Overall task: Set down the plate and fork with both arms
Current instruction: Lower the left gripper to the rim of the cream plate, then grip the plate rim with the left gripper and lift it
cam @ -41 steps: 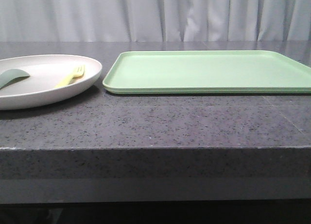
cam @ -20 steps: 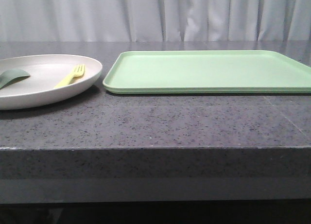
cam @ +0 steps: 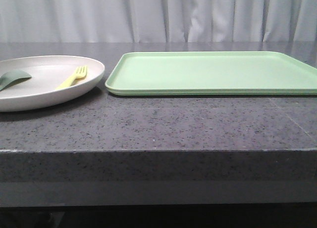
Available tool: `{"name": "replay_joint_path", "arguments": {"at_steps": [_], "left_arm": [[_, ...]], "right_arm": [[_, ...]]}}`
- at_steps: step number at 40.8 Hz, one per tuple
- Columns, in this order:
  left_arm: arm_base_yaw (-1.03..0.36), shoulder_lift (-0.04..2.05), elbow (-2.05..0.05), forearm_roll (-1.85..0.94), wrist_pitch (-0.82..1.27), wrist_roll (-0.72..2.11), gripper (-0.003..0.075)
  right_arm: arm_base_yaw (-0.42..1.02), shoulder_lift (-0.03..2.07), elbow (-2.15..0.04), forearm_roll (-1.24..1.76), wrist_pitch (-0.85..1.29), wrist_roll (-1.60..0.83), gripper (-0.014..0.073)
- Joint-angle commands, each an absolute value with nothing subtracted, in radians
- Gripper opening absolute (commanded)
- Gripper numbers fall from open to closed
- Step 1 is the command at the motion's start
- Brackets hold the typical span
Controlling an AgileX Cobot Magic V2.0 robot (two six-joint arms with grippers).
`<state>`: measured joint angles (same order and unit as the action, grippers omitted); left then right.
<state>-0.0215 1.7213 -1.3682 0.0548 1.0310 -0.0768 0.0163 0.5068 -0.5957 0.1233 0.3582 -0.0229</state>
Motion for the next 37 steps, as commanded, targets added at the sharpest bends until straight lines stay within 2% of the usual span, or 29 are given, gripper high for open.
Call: {"name": "replay_joint_path", "arguments": {"at_steps": [1, 4, 14, 21, 28, 37], "left_arm": [[-0.026, 1.694, -1.395, 0.048, 1.022, -0.077, 0.0516], [-0.026, 1.694, -1.395, 0.048, 1.028, -0.077, 0.0442], [-0.026, 1.694, -1.395, 0.048, 1.032, -0.077, 0.0127], [-0.026, 1.694, -1.395, 0.048, 1.032, -0.077, -0.0020], [-0.016, 1.678, -1.395, 0.009, 1.022, -0.077, -0.0018], [0.087, 1.616, -1.395, -0.249, 0.996, 0.035, -0.0018]], "right_arm": [[0.016, 0.516, -0.633, 0.123, 0.281, -0.028, 0.0603], [0.016, 0.516, -0.633, 0.123, 0.281, -0.028, 0.0603], [0.016, 0.516, -0.633, 0.123, 0.281, -0.028, 0.0603], [0.016, 0.516, -0.633, 0.123, 0.282, -0.028, 0.0603], [0.016, 0.516, -0.633, 0.123, 0.282, -0.028, 0.0603], [0.016, 0.516, -0.633, 0.123, 0.282, -0.028, 0.0603]]}}
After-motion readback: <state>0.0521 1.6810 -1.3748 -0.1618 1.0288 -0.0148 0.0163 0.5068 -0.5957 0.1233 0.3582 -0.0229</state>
